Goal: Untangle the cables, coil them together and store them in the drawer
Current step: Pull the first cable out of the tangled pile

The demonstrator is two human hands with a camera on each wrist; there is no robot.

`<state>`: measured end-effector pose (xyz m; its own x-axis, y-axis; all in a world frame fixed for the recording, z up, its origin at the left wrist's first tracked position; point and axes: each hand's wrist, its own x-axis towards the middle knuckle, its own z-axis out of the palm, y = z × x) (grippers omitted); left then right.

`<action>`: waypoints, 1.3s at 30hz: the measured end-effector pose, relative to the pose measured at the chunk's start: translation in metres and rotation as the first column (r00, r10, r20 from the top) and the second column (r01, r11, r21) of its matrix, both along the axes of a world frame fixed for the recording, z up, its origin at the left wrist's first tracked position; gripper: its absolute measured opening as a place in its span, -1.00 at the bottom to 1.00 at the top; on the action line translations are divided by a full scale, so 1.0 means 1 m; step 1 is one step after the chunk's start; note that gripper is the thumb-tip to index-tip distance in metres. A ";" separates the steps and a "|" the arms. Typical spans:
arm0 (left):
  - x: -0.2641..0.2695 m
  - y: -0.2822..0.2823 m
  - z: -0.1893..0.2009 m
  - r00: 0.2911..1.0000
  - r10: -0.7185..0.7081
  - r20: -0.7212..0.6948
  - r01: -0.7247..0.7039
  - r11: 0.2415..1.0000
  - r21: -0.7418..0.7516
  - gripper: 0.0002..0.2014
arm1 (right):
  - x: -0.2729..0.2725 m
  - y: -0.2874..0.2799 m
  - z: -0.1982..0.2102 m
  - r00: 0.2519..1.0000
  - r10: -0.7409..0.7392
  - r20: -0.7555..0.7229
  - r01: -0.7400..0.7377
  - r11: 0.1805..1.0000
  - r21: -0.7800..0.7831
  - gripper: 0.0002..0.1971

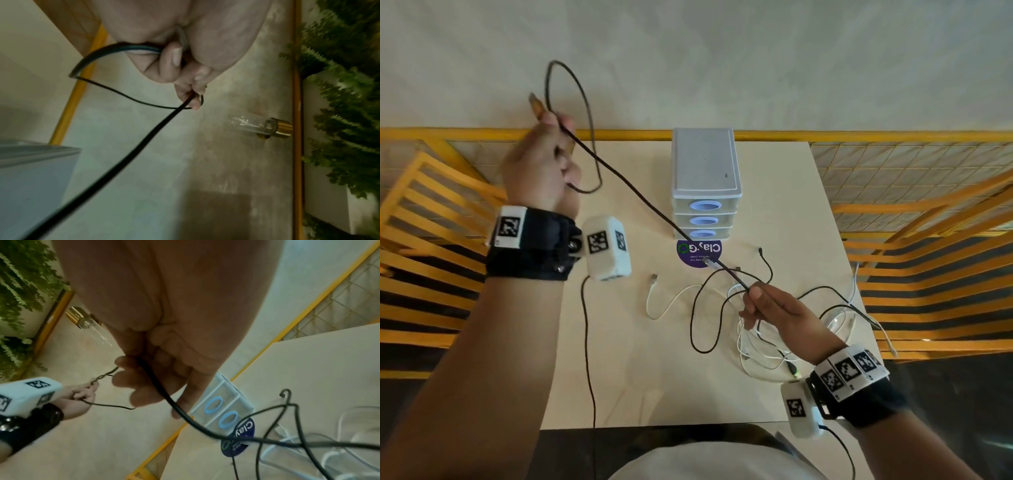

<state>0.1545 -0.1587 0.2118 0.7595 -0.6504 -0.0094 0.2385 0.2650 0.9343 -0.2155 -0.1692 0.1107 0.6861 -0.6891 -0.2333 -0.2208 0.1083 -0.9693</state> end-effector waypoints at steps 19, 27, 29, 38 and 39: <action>-0.112 0.020 -0.071 0.837 -0.429 0.340 0.308 0.882 0.356 -0.78 | 0.035 -0.035 0.041 0.841 -0.300 0.450 0.135 0.922 0.363 -0.70; -0.137 0.030 -0.064 0.651 -0.755 -0.078 0.750 0.625 0.218 -0.80 | 0.041 -0.029 0.025 0.995 0.043 0.086 -0.053 0.992 0.111 -0.66; -0.140 0.029 -0.065 0.597 -0.798 -0.084 0.791 0.568 0.229 -0.78 | 0.045 -0.023 0.023 0.994 0.104 0.028 -0.107 0.985 0.136 -0.63; -0.109 0.012 -0.068 0.857 -0.515 -0.002 0.502 0.834 0.229 -0.75 | 0.027 -0.018 0.007 0.998 -0.005 -0.061 -0.009 0.975 -0.224 -0.75; -0.104 0.012 -0.068 0.870 -0.492 0.013 0.477 0.849 0.226 -0.78 | 0.024 -0.016 0.007 0.998 -0.040 -0.057 0.022 0.955 -0.297 -0.78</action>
<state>0.0503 -0.1471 0.1438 0.3522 -0.9244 -0.1467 0.2200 -0.0706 0.9730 -0.1914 -0.1851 0.1177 0.6540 -0.7544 -0.0566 -0.2819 -0.1735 -0.9436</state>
